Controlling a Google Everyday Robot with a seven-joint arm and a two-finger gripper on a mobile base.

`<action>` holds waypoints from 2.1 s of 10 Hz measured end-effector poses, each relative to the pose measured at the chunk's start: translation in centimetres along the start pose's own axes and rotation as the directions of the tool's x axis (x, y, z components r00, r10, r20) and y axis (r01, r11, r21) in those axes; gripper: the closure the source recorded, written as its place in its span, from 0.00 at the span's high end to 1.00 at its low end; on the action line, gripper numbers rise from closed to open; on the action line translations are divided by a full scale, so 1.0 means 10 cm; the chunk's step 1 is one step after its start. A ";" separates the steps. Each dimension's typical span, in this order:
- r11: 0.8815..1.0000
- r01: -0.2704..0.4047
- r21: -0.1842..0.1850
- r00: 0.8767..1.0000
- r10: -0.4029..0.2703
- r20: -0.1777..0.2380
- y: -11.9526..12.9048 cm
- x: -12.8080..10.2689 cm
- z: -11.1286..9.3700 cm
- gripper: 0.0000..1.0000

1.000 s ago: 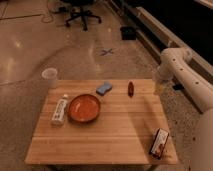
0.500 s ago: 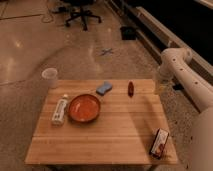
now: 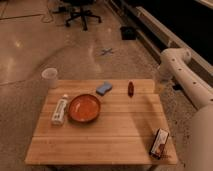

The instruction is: Place the pepper on the white sponge

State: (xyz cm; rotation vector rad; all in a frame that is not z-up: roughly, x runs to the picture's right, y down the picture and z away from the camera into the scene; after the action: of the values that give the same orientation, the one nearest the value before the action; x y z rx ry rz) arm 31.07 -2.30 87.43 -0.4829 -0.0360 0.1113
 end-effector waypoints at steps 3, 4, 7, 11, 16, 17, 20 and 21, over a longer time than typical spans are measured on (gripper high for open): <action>1.000 -0.001 0.006 1.000 0.001 -0.002 -0.04 0.00 0.05 0.65; 1.000 -0.003 0.007 1.000 0.003 -0.001 -0.04 0.00 0.08 0.65; 1.000 -0.004 0.012 1.000 0.004 0.001 -0.06 -0.01 0.13 0.65; 1.000 -0.008 0.019 1.000 0.008 0.000 -0.10 -0.01 0.21 0.65; 1.000 -0.010 0.026 1.000 0.010 -0.002 -0.15 -0.03 0.31 0.65; 1.000 -0.009 0.026 1.000 0.009 -0.002 -0.14 -0.04 0.33 0.65; 0.999 -0.013 0.030 1.000 0.013 -0.001 -0.15 -0.03 0.39 0.65; 0.999 -0.012 0.031 1.000 0.012 0.000 -0.16 -0.05 0.42 0.65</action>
State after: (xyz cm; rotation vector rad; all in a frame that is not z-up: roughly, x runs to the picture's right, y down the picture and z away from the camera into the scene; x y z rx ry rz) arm 30.46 -1.88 91.86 -0.4525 -0.0308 0.1235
